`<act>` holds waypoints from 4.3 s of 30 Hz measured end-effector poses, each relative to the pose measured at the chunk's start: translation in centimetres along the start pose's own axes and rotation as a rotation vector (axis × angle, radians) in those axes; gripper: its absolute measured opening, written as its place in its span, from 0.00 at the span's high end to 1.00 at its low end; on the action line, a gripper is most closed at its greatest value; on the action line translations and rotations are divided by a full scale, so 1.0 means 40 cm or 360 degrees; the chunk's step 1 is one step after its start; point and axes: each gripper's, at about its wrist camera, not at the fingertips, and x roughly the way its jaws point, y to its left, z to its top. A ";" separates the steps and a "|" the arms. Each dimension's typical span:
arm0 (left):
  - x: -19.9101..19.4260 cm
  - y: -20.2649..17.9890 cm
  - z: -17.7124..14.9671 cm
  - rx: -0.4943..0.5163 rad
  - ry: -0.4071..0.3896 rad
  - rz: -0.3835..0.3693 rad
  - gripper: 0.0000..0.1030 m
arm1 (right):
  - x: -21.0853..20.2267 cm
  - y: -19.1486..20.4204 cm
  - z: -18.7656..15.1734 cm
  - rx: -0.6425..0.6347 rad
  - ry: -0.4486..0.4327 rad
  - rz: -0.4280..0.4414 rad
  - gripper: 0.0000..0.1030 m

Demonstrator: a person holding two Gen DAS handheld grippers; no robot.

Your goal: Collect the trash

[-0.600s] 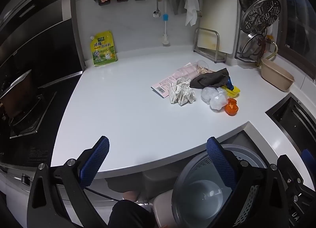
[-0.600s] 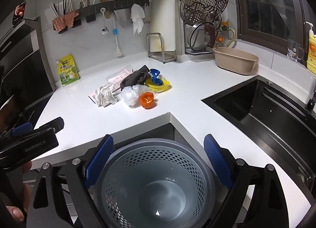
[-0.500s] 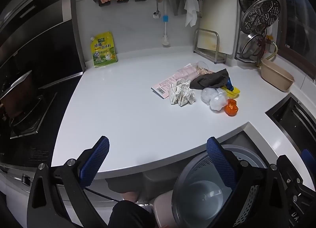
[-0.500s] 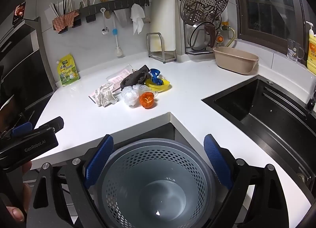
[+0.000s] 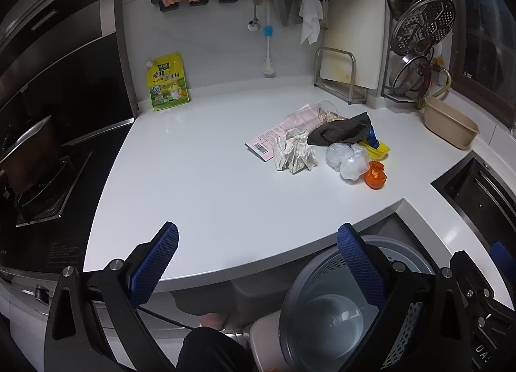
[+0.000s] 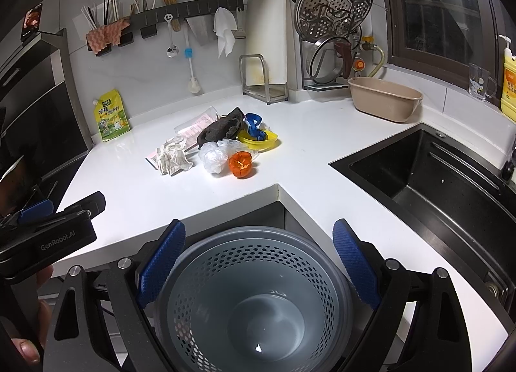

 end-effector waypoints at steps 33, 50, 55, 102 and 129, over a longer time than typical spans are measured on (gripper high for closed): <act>0.004 -0.008 -0.008 0.0009 0.0015 0.0005 0.06 | 0.002 0.000 -0.004 0.0006 -0.0003 0.0005 0.14; 0.004 -0.007 -0.007 0.0007 0.0007 0.0008 0.06 | 0.004 -0.001 -0.007 0.0002 -0.0004 0.0002 0.14; 0.007 -0.010 -0.007 0.0015 0.0016 0.0012 0.06 | 0.004 -0.001 -0.006 0.0002 -0.0002 0.0002 0.14; 0.382 0.030 0.116 -0.0080 0.0117 -0.0061 0.06 | 0.518 0.012 0.144 -0.0102 0.0254 0.0039 0.15; 0.467 -0.072 0.184 -0.0102 0.0171 -0.0150 0.06 | 0.470 -0.103 0.137 0.0043 0.0190 0.0094 0.74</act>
